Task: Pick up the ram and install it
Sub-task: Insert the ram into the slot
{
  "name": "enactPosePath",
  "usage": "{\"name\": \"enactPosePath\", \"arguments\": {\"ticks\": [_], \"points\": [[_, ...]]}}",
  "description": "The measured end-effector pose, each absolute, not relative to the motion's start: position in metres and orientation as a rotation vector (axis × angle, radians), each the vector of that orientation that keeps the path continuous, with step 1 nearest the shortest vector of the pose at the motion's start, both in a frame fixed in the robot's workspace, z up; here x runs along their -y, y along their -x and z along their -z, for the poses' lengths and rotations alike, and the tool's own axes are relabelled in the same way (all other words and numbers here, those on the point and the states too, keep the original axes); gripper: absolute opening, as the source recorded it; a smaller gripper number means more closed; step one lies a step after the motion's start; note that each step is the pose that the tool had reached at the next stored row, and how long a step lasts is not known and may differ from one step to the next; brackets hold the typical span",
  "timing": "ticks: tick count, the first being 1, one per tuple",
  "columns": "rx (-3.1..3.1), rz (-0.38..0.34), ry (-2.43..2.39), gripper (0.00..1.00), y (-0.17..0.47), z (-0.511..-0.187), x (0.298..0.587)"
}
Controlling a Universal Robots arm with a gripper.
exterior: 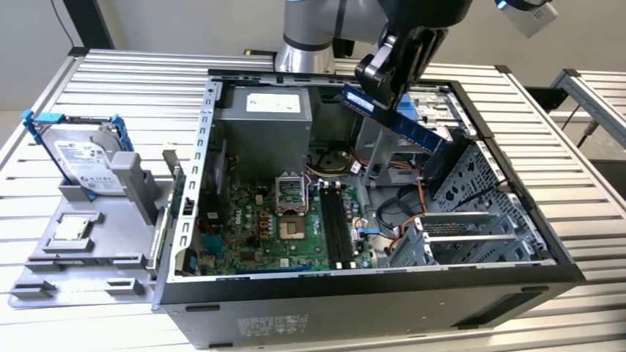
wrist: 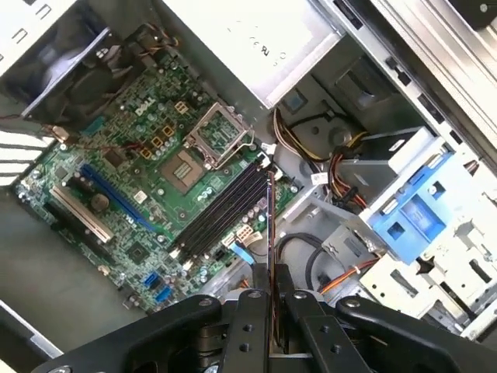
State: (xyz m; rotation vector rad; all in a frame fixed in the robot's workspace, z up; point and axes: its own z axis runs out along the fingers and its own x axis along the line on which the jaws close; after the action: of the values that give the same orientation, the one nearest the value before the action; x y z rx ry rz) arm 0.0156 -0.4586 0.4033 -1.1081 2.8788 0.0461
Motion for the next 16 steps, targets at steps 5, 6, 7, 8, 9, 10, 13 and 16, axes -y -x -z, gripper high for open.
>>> {"name": "enactPosePath", "arguments": {"ticks": [5,6,7,8,9,10,13,16], "points": [[-2.919,-0.042,0.994,0.0,-0.0156,-0.4033,0.4586],[-2.927,-0.041,0.971,0.0,-0.0156,-0.4033,0.4586],[-2.934,-0.041,0.947,0.0,-0.0156,-0.4033,0.4586],[-2.941,-0.04,0.925,0.0,-0.0156,-0.4033,0.4586],[-2.948,-0.039,0.903,0.0,-0.0156,-0.4033,0.4586],[-2.955,-0.038,0.879,0.0,-0.0156,-0.4033,0.4586],[-2.973,-0.035,0.814,0.0,-0.0156,-0.4033,0.4586],[-2.99,-0.029,0.753,0.0,-0.0156,-0.4033,0.4586]]}}
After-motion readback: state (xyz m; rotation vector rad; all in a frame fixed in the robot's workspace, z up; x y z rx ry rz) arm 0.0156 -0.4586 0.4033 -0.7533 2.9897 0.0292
